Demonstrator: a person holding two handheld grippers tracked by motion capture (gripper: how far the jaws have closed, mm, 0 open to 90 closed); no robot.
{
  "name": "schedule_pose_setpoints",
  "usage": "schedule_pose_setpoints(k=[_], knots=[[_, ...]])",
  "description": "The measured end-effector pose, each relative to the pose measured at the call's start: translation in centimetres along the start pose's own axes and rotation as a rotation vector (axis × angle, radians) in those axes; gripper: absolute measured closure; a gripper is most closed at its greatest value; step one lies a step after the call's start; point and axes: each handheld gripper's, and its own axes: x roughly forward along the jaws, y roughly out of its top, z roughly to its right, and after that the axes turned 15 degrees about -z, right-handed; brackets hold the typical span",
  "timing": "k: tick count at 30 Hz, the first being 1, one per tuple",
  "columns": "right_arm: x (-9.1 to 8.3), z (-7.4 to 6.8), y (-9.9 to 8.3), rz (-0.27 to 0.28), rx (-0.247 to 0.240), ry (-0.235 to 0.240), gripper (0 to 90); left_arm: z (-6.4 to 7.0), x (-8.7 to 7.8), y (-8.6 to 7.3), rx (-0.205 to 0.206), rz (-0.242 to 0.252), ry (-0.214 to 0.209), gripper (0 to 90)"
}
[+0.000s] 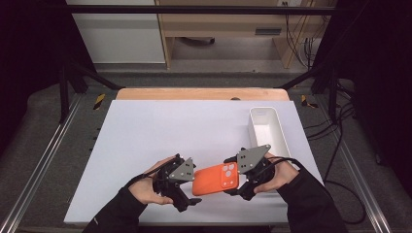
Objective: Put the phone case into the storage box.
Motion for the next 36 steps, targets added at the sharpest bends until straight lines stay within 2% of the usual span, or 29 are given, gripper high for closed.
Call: schedule_pose_setpoints(k=[5,8,15,18,36], knots=[[-0.3,0.2,0.8,-0.069,-0.015,0.007,16.6,0.0,0.6,0.0,-0.001,-0.025,-0.004,0.0],[-0.3,0.3,1.0,-0.085,-0.026,0.012,16.6,-0.1,0.7,0.0,0.005,-0.036,-0.006,0.0],[0.0,0.5,1.6,-0.14,-0.024,0.033,16.6,-0.4,1.2,0.2,0.0,-0.076,-0.006,0.0],[0.2,0.6,1.8,-0.185,-0.019,0.044,16.6,-0.5,1.4,0.4,0.003,-0.091,-0.008,0.0],[0.2,0.6,4.0,-0.291,-0.056,0.063,16.5,-0.5,2.6,1.9,0.052,-0.177,-0.022,0.6]])
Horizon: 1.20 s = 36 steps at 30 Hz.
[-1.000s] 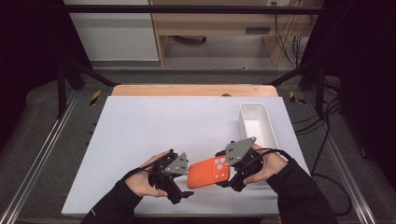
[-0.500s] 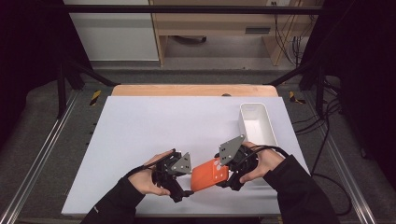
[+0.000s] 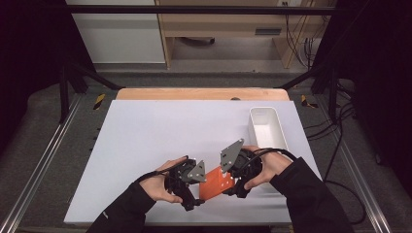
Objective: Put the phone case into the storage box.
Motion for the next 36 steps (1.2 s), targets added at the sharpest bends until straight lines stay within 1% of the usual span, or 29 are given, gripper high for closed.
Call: schedule_pose_setpoints(k=[5,7,10,12,13,14,15,16,17,18,19,22,23,27,28,32,33,36], knots=[[0.1,0.0,0.5,-0.015,-0.003,0.007,16.5,0.1,0.3,0.4,0.008,-0.02,-0.001,0.7],[0.2,0.1,0.7,-0.021,-0.007,0.006,16.5,0.2,0.4,0.6,0.009,-0.035,0.001,0.8],[0.2,0.1,1.1,-0.024,-0.009,0.005,16.5,0.3,0.5,0.9,0.017,-0.039,0.001,1.2],[0.2,0.1,1.4,-0.029,-0.013,0.01,16.5,0.3,0.7,1.2,0.027,-0.055,-0.004,1.9],[0.2,0.1,1.5,-0.032,-0.015,0.012,16.5,0.3,0.7,1.2,0.027,-0.055,-0.004,2.1],[0.3,0.1,1.5,-0.034,-0.017,0.011,16.5,0.4,0.9,1.4,0.035,-0.066,-0.007,3.0],[0.3,0.1,1.6,-0.037,-0.018,0.013,16.5,0.4,1.0,1.4,0.041,-0.074,-0.001,3.4],[0.3,0.1,1.6,-0.037,-0.018,0.013,16.5,0.4,1.0,1.4,0.041,-0.074,-0.001,3.8],[0.3,0.1,1.7,-0.039,-0.018,0.016,16.5,0.4,1.0,1.6,0.059,-0.091,0.004,4.5],[0.3,0.1,1.8,-0.041,-0.019,0.014,16.5,0.4,1.0,1.6,0.059,-0.091,0.004,4.7],[0.3,0.1,1.8,-0.041,-0.019,0.014,16.5,0.6,1.1,1.7,0.042,-0.077,-0.004,4.7],[0.3,0.0,1.9,-0.038,-0.02,0.011,16.5,0.4,1.1,1.9,0.069,-0.111,0.007,6.4],[0.3,0.0,1.9,-0.038,-0.022,0.015,16.5,0.5,1.1,1.9,0.062,-0.103,0.006,7.5],[0.3,-0.1,2.0,-0.037,-0.027,0.016,16.5,0.5,1.2,2.0,0.064,-0.103,0.011,8.3],[0.2,-0.1,2.1,-0.035,-0.032,0.015,16.5,0.4,1.1,2.1,0.082,-0.115,0.013,9.7],[0.2,-0.2,2.1,-0.035,-0.033,0.017,16.5,0.6,1.2,2.2,0.081,-0.103,0.007,12.2],[0.2,-0.2,2.1,-0.036,-0.034,0.015,16.5,0.5,1.1,2.2,0.094,-0.114,0.01,13.1],[0.2,-0.2,2.2,-0.038,-0.039,0.016,16.5,0.5,1.2,2.3,0.092,-0.116,0.008,13.5]])
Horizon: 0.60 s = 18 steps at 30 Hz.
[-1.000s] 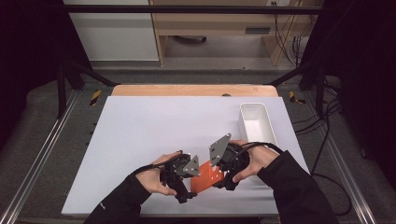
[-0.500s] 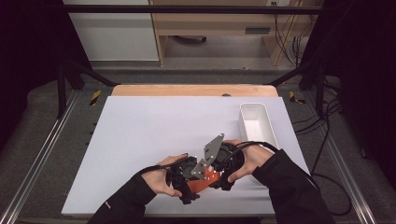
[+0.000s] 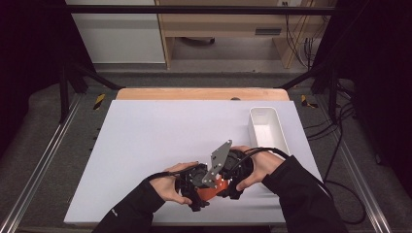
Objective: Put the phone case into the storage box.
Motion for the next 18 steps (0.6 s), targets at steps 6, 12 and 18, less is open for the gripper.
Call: schedule_pose_setpoints(k=[6,12,18], knots=[[0.0,0.02,-0.01,0.001,0.002,-0.006,16.2,0.01,0.04,-0.06,-0.01,0.013,0.006,14.2],[-0.17,0.01,0.03,0.027,0.005,-0.013,15.3,-0.08,-0.05,-0.44,-0.027,0.049,0.014,14.8],[-0.61,0.02,-0.25,0.065,0.006,-0.07,4.2,-0.1,-0.13,-0.97,-0.053,0.095,0.007,15.0]])
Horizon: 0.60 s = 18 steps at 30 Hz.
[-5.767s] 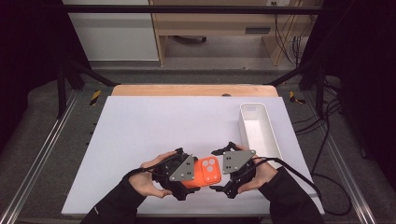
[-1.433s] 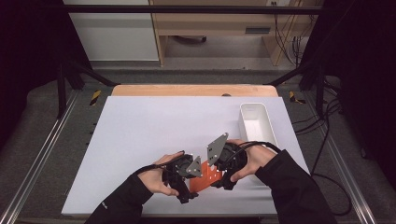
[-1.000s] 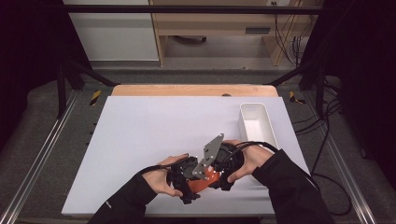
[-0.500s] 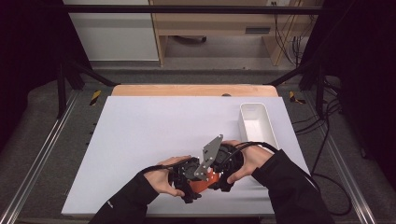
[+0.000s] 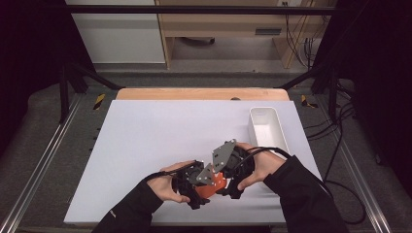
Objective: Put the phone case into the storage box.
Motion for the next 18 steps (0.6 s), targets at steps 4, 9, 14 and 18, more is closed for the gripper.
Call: schedule_pose_setpoints(k=[4,9,14,18], knots=[[-0.6,0.0,-0.2,0.054,0.012,-0.014,2.6,0.0,0.2,-0.3,-0.009,0.009,0.001,15.0],[-1.6,0.0,-1.2,0.116,0.045,-0.038,1.7,-0.4,0.0,-1.0,-0.018,0.023,0.027,15.3],[-2.0,0.0,-2.3,0.152,0.085,-0.048,1.7,-0.5,-0.1,-1.6,-0.061,0.057,0.028,15.4],[-2.1,-0.2,-3.6,0.195,0.106,-0.059,1.7,-0.7,0.0,-2.1,-0.082,0.083,0.02,15.4]])
